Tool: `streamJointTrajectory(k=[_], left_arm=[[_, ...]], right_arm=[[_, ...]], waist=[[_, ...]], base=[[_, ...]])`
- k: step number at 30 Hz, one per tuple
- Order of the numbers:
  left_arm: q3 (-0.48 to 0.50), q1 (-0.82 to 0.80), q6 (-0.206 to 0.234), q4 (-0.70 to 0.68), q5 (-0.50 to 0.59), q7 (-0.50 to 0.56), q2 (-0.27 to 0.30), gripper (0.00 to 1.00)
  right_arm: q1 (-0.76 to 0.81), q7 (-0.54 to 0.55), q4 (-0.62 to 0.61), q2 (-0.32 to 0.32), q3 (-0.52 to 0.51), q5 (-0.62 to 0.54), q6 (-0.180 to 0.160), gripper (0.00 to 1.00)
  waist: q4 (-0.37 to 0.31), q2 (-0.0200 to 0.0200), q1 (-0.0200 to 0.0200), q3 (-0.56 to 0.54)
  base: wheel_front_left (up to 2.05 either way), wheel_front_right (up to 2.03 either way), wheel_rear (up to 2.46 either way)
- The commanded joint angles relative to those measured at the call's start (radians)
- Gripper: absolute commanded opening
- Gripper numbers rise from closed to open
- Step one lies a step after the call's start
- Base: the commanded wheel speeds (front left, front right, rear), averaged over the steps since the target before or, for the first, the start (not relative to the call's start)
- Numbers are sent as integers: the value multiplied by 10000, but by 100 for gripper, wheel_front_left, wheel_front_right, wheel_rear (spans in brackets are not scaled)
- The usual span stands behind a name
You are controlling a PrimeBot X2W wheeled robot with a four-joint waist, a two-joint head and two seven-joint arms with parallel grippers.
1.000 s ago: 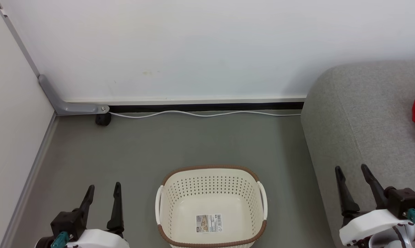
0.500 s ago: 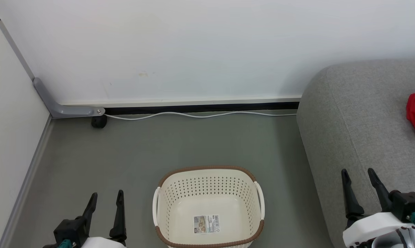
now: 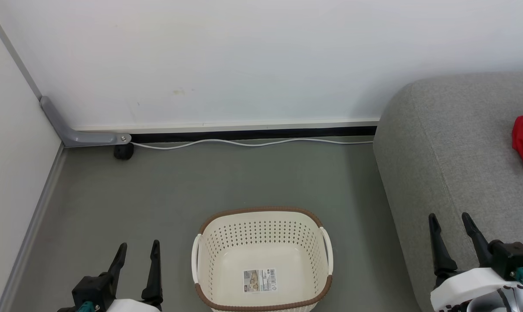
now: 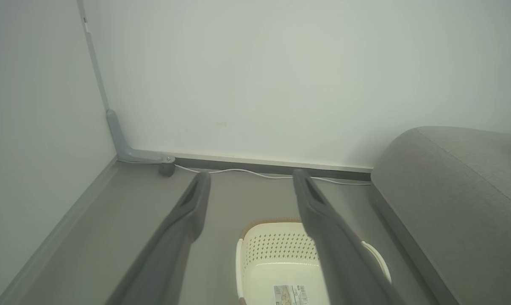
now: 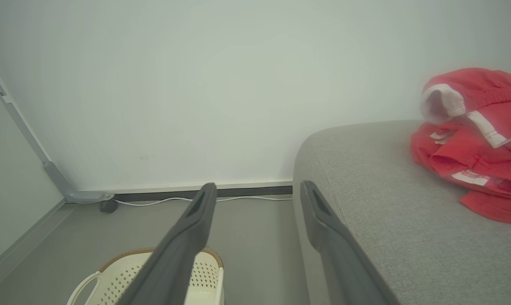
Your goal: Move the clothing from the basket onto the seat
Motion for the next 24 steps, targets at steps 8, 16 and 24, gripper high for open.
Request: streamJointTrajectory(k=[8, 16, 24], left_arm=[[264, -210, -9, -148, -43, -63, 63, 100], [-103, 193, -131, 685, -168, 5, -94, 0], [33, 89, -195, 604, -1031, 268, -84, 0]], right_arm=[[-266, -90, -122, -81, 172, 18, 31, 100], [313, 65, 552, 194, 51, 13, 0, 0], [275, 324, 444, 209, -58, 907, 2, 0]], waist=[[-29, -1, 0, 23], [-33, -1, 0, 36], [-20, -1, 18, 19]], base=[[0, 0, 0], [0, 0, 0], [0, 0, 0]])
